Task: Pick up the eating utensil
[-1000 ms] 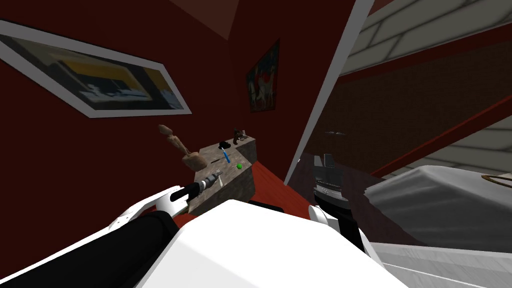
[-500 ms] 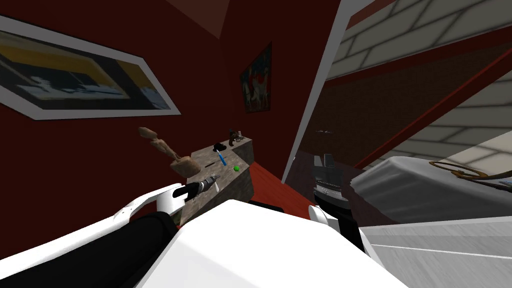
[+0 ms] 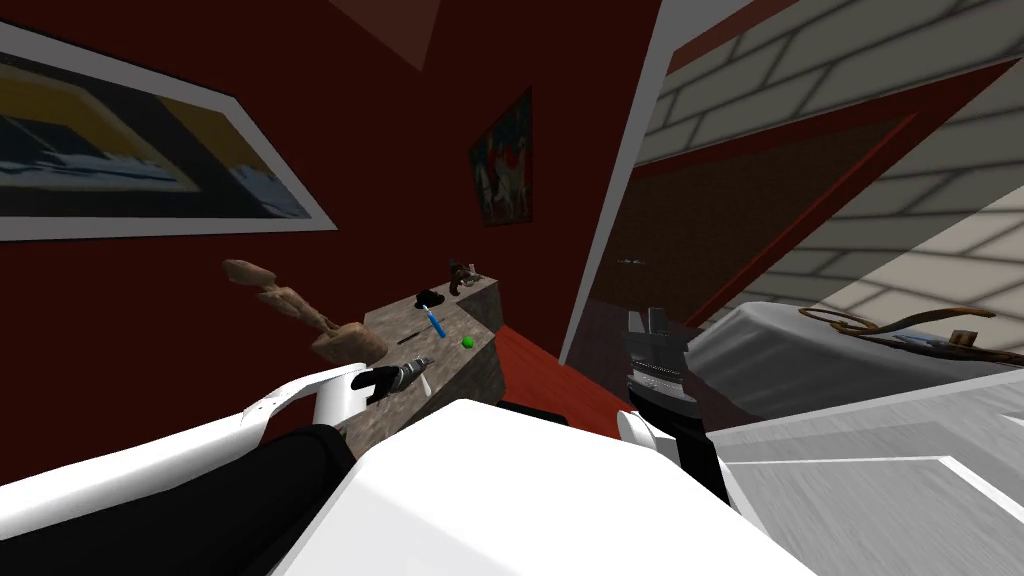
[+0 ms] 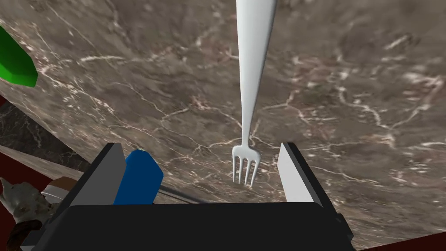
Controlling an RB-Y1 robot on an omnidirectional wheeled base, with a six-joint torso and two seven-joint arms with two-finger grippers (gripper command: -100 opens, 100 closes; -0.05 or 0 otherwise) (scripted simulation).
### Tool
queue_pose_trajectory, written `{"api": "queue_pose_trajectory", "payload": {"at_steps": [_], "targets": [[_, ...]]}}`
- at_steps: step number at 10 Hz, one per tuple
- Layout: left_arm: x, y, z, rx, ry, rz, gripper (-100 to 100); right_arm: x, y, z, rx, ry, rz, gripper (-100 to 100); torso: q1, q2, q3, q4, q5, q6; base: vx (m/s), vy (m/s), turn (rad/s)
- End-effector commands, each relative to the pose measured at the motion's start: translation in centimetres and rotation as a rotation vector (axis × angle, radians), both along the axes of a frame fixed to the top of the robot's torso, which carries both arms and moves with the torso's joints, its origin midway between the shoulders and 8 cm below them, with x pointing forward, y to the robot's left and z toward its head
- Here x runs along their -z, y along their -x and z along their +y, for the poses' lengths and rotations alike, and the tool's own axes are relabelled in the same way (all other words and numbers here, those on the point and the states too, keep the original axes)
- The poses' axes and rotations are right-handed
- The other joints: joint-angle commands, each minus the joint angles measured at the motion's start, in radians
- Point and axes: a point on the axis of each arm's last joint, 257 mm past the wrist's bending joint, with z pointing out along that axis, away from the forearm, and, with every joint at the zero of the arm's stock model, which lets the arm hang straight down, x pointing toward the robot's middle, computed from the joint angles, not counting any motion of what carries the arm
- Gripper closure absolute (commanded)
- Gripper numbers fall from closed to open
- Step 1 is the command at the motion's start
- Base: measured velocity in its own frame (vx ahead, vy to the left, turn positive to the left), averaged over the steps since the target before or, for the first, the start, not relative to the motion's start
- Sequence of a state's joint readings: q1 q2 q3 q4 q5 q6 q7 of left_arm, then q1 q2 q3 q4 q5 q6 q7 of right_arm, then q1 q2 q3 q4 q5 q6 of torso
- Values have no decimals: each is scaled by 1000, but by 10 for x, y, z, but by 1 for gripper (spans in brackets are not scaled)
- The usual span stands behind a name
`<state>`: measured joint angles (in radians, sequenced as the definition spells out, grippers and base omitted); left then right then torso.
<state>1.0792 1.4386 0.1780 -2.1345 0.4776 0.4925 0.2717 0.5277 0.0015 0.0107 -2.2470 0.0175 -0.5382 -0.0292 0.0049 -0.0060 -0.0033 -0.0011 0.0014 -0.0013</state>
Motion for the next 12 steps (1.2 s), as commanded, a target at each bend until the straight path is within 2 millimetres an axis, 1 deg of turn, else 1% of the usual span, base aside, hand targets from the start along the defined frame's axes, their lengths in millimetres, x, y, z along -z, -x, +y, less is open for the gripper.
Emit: {"api": "queue_pose_trajectory", "payload": {"at_steps": [1,2,3,6,9,10,11,12], "targets": [[9,19,11,-25,-25,77,-100,0,0,0,0,0,0,0,0,0,0,0,0,0,44,52,-163],[12,29,18,-37,-42,121,-100,0,0,0,0,0,0,0,0,-1,0,0,0,0,60,54,-146],[12,28,18,-33,-44,122,-100,0,0,0,0,0,0,0,1,-2,-1,0,0,0,37,32,-57],[20,55,35,-70,-86,227,-100,0,0,0,0,0,0,0,-1,0,0,0,0,-1,29,25,-108],[23,76,49,-100,-119,303,-100,0,0,0,0,0,0,0,-1,0,0,0,0,-1,37,34,-76],[23,72,44,-91,-111,285,-100,0,0,0,0,0,0,0,-1,0,0,0,0,-1,0,0,0],[23,73,45,-94,-113,289,0,0,0,0,0,0,0,0,-3,2,1,1,0,-1,0,0,0],[29,82,52,-106,-112,286,-100,0,0,0,0,0,0,0,-3,2,1,1,-1,-1,13,-9,-91]]}}
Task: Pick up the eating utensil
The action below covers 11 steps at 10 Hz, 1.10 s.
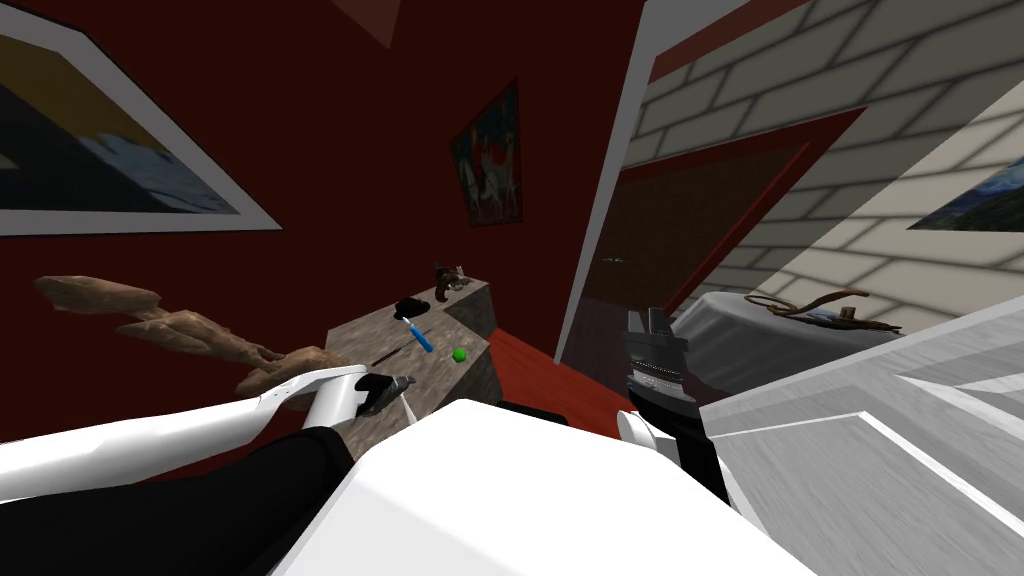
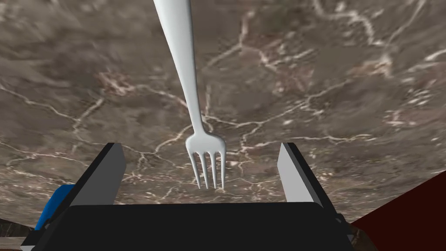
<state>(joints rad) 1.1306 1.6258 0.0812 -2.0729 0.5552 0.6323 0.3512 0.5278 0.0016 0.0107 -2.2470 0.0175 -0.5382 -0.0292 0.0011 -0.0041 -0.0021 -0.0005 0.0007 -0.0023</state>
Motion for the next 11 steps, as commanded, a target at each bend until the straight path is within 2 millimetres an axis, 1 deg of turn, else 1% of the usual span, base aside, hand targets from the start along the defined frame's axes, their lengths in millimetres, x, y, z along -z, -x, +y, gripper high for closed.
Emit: {"api": "queue_pose_trajectory", "payload": {"at_steps": [1,4,5,6,10,11], "targets": [[5,6,5,-7,0,-3,-100,0,0,0,0,0,0,0,0,0,0,0,0,0,20,-9,-72],[18,25,16,-28,-1,-5,-100,0,0,0,0,0,0,0,0,-1,0,0,0,0,22,-12,-75],[16,21,14,-26,-1,-5,-100,0,0,0,0,0,0,0,0,-1,0,0,0,0,10,-5,-8],[17,21,15,-25,-1,-5,100,0,0,0,0,0,0,0,0,0,0,0,0,0,0,0,0],[17,23,16,-28,-4,-1,100,0,0,0,0,0,0,0,2,-1,-1,0,2,2,-1,1,5],[17,23,16,-28,-3,-1,0,0,0,0,0,0,0,0,2,-1,-1,0,2,2,0,0,0]]}}
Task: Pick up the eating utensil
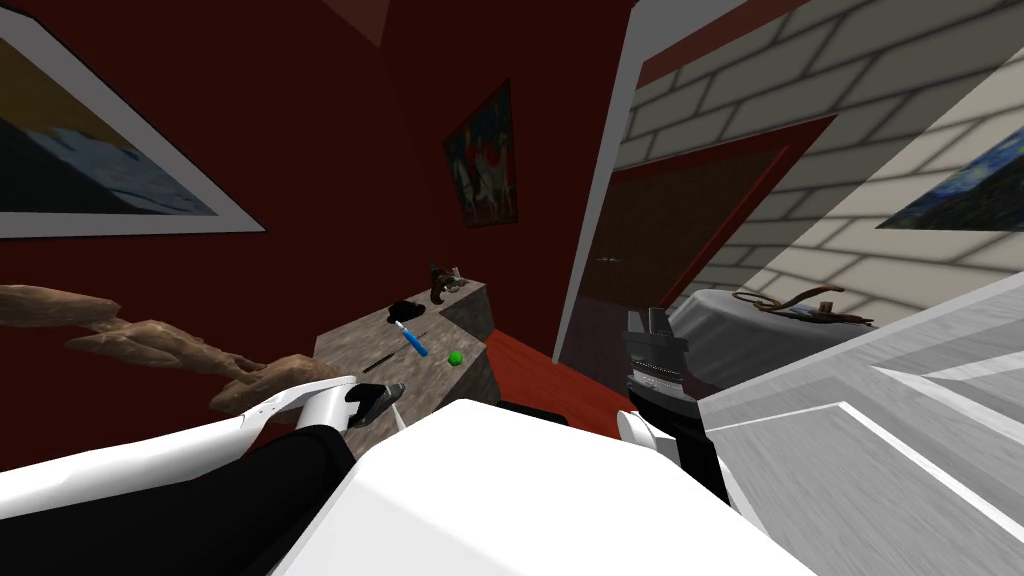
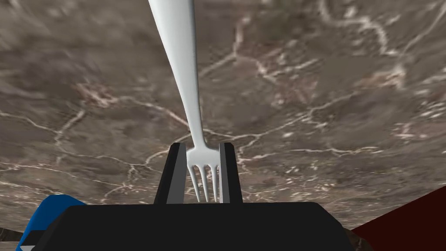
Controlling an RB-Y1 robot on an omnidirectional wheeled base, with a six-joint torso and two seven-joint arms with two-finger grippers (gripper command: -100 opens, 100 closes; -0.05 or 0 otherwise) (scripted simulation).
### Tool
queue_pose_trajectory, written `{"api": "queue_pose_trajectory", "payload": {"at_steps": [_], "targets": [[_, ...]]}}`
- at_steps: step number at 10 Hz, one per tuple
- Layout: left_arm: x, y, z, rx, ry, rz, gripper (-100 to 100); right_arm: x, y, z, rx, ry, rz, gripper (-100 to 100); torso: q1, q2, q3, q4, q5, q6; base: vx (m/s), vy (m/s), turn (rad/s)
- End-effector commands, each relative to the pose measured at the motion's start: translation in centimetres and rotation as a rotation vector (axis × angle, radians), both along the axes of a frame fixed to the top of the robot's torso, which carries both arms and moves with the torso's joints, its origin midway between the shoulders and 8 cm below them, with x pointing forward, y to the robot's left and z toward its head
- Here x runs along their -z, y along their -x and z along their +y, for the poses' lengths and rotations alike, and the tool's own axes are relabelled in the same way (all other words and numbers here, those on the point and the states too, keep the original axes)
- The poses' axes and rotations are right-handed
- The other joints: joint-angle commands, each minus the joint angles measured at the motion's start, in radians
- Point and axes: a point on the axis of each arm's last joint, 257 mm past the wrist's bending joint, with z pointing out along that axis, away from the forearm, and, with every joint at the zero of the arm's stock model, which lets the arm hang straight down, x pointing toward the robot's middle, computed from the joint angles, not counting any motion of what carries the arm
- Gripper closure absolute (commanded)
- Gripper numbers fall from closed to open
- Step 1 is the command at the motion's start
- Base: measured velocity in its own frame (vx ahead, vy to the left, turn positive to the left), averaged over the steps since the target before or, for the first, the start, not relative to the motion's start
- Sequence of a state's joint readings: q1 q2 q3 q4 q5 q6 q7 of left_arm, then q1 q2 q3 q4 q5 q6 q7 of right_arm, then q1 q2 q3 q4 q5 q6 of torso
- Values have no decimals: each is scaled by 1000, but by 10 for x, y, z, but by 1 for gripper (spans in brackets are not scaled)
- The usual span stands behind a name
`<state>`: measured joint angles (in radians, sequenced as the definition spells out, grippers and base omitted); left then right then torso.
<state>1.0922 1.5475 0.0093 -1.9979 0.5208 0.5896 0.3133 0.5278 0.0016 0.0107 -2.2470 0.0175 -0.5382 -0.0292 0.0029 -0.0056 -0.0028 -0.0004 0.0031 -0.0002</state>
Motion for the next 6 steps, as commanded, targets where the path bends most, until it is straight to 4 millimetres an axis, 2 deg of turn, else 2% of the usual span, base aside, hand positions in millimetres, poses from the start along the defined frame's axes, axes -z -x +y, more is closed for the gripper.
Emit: {"api": "queue_pose_trajectory", "payload": {"at_steps": [1,4,5,6], "targets": [[-7,-11,-7,14,3,-3,100,0,0,0,0,0,0,0,0,0,0,0,0,0,-15,9,97],[-17,-26,-17,33,5,1,100,0,0,0,0,0,0,0,0,1,1,0,0,0,-22,10,69],[-14,-23,-15,29,4,-1,100,0,0,0,0,0,0,0,0,1,1,0,0,0,-7,3,6],[-15,-23,-15,29,4,-1,0,0,0,0,0,0,0,0,0,1,0,0,0,0,0,0,0]]}}
